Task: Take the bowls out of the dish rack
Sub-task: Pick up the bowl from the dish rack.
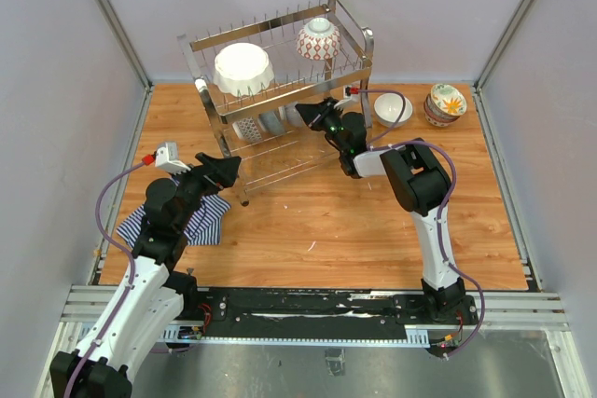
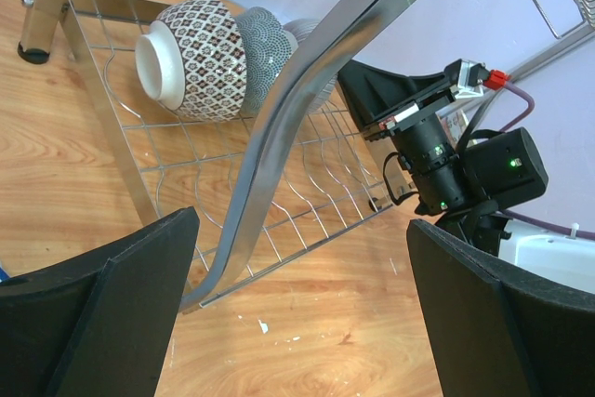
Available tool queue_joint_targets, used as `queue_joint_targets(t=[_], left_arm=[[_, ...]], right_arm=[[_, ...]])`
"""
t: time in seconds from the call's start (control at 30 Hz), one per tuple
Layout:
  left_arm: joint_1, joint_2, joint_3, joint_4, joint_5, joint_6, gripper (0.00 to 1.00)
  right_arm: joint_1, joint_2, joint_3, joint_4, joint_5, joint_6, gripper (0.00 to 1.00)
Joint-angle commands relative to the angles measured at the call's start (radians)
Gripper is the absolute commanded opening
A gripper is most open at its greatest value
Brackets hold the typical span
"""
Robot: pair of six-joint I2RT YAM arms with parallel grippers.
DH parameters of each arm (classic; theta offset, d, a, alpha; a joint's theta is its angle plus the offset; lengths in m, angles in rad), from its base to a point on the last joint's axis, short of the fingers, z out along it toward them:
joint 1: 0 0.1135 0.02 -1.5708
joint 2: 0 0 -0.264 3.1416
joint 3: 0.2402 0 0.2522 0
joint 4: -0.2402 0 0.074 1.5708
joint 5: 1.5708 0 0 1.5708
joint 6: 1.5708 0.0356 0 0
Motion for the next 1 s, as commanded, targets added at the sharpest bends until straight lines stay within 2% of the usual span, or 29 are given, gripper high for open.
queue_joint_targets(t=[0.0, 0.97], left_arm=[[-0.006, -0.01, 0.003, 0.029, 0.003, 0.006, 1.0], [-0.007, -0.009, -0.001, 0.033, -0.001, 0.006, 1.0]], right_arm=[[-0.013, -0.026, 0.019, -0.035, -0.004, 0.06, 0.01], [-0.001, -0.071, 0.037, -0.087, 0.008, -0.013, 0.01]])
